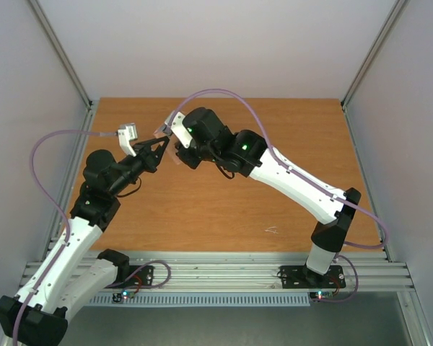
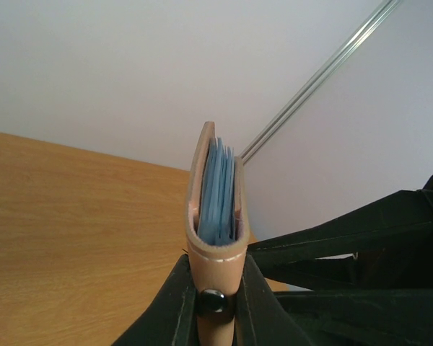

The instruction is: Take the credit cards out of the card holder

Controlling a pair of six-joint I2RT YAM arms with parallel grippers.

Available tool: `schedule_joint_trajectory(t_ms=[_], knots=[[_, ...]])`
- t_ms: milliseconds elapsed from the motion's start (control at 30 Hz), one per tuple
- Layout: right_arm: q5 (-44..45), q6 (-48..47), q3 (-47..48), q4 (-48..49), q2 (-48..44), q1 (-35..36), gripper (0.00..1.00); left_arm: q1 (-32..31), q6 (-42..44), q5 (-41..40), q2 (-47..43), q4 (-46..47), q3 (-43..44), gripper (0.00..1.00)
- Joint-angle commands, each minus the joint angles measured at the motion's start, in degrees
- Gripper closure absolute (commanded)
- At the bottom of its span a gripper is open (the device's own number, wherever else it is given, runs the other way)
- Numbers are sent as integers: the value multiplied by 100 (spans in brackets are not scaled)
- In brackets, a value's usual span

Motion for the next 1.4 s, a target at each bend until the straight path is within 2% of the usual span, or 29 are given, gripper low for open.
schedule_joint_trajectory(t_ms=[0, 167, 300, 500, 700, 767, 800, 900, 933, 1000, 1067, 1100, 1200, 1367], knots=[[539, -139, 207, -28, 70, 40, 80, -9, -27, 42, -46, 554, 57, 100], [883, -243, 245, -123, 176, 40, 88, -13, -9, 54, -41, 578, 74, 100], [1321, -307, 233, -116, 199, 40, 98, -9, 2, 56, -37, 579, 88, 100], [1994, -540, 188, -83, 151, -26, 99, -9, 60, 134, -34, 557, 72, 100], [1935, -182, 106, -453, -138, -832, 99, -10, 792, 567, -155, 317, -109, 100], [1573, -10, 55, -607, -298, -1169, 99, -9, 1155, 811, -194, 261, -158, 100], [1110, 60, 73, -736, -361, -1340, 99, -9, 1253, 876, -202, 217, -166, 100], [-1058, -181, 104, -1172, -535, -1628, 99, -13, 1364, 915, -195, 175, -170, 100], [-1632, -297, 72, -1261, -626, -1636, 95, -9, 1343, 947, -191, 217, -170, 100], [-2620, -310, -29, -1305, -737, -1723, 66, -9, 1384, 1151, -179, 349, -162, 100], [-3492, -136, -61, -1300, -790, -1895, 49, -9, 1577, 1465, -190, 463, -142, 100], [-3858, -43, -47, -1292, -791, -1963, 46, -9, 1694, 1600, -190, 476, -117, 100], [-4354, 156, -108, -1130, -858, -2133, 41, -9, 2243, 1782, -214, 306, -26, 100], [-4672, 313, -169, -947, -846, -2158, 41, 4, 2610, 2142, -253, 181, 45, 100]])
